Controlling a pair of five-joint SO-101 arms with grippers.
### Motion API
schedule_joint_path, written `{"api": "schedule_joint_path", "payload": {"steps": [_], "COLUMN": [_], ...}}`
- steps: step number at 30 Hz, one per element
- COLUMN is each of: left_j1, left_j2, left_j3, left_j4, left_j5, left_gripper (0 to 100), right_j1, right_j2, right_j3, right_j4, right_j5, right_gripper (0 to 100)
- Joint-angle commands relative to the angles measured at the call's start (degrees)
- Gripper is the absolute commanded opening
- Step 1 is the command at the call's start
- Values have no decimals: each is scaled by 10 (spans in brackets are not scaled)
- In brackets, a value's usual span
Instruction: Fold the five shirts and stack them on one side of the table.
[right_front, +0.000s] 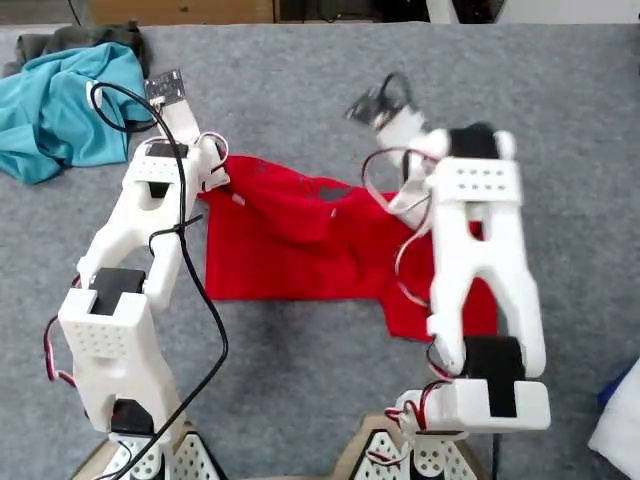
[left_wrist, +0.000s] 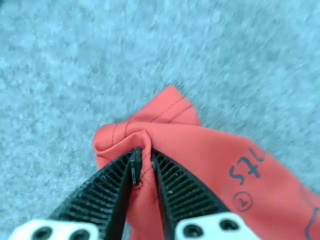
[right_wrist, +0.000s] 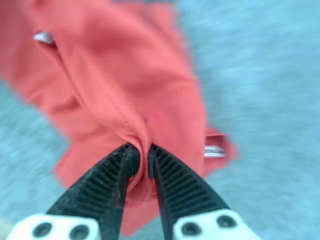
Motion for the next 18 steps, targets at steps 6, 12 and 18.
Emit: {"api": "schedule_joint_path", "payload": {"steps": [6,12,18], "left_j1": [-8,26,62], "left_j2": [-12,-8,-7], "left_j3": [-175,-266,-295], "left_j4": [12,12,12], "left_j5": [11,27,25], "left_gripper": [19,19,19], "right_j1": [82,90,91], "right_j2": [37,116,228], "right_j3": [-207,-288,-428], "right_j4": [-50,-178,-215], "right_j5": [-6,-8,-11], "right_gripper": [7,7,7]}}
